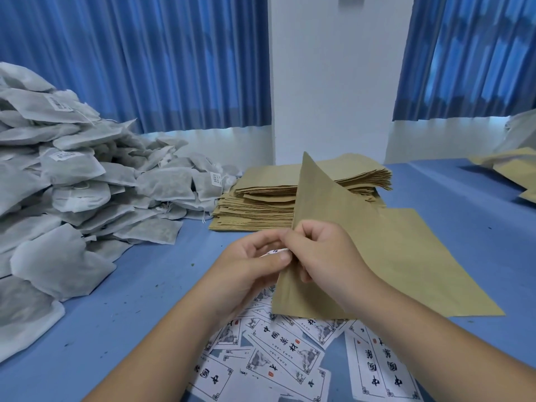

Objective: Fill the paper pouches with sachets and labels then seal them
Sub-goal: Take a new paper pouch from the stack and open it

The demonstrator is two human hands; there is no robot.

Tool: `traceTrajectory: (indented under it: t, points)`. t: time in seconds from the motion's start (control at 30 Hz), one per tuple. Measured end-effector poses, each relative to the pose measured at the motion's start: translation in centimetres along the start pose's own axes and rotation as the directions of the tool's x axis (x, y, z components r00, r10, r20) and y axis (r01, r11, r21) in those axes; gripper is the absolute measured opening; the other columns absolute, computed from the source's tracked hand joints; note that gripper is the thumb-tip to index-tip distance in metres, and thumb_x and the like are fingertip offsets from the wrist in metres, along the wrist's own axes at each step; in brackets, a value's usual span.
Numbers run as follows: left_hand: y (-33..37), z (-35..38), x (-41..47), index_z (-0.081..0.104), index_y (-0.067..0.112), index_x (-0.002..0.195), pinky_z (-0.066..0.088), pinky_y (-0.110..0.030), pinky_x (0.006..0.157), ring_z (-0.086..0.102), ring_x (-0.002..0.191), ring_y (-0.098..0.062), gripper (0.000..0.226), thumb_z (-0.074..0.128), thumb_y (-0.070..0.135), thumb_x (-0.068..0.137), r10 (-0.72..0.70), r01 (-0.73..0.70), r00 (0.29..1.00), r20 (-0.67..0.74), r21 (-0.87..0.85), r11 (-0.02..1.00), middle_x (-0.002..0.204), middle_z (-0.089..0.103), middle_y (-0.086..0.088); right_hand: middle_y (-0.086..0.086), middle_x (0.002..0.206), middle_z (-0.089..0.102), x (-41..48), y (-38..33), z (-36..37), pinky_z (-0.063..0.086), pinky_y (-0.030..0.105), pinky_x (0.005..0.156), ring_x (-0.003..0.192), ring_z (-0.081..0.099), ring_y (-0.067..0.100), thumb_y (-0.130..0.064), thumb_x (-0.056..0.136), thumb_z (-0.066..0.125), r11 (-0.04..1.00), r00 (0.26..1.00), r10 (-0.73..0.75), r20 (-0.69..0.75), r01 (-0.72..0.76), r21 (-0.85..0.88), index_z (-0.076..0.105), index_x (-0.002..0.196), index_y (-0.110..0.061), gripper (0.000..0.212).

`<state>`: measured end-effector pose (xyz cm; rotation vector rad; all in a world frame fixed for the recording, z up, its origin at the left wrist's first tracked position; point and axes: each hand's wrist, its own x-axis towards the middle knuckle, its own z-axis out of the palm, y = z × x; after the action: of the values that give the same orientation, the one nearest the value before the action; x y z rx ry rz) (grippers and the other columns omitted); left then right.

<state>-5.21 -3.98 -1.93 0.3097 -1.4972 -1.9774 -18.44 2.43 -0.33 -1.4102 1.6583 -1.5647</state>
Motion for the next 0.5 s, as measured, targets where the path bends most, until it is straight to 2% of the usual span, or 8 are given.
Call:
traceTrajectory:
  t: [0.17,0.37,0.5]
  points:
    - [0.0,0.1,-0.1,0.065,0.003,0.117,0.055,-0.026,0.081,0.067,0.098,-0.019,0.038,0.060,-0.001,0.080,0.005,-0.003,1.000,0.023,-0.093,0.996,0.114,0.066,-0.020,0.000,0.045,0.041,-0.5,-0.5,0.0,0.034,0.030,0.052,0.048,0.037,0.012,-0.018,0.082,0.060,0.982,0.989,-0.136,-0.066,0.125,-0.140,0.043,0.059,-0.005,0.032]
    - [0.4,0.2,-0.3,0.067,0.004,0.114,0.055,-0.027,0.067,0.067,0.083,-0.017,0.035,0.058,0.001,0.080,-0.018,0.022,0.998,0.067,-0.052,0.998,0.103,0.068,-0.016,-0.001,0.043,0.040,-1.1,-0.6,0.2,0.033,0.029,0.048,0.046,0.036,0.011,-0.021,0.075,0.059,0.963,0.977,-0.184,-0.108,0.157,-0.221,0.044,0.060,-0.003,0.028]
    - [0.6,0.3,-0.4,0.070,0.009,0.112,0.056,-0.027,0.072,0.066,0.086,-0.016,0.036,0.058,0.001,0.079,0.002,0.001,0.998,0.071,-0.048,0.999,0.105,0.069,-0.014,-0.004,0.045,0.037,-1.2,-1.0,0.4,0.030,0.028,0.045,0.046,0.032,0.007,-0.023,0.071,0.058,0.934,0.950,-0.276,-0.147,0.229,-0.274,0.044,0.062,-0.008,0.023]
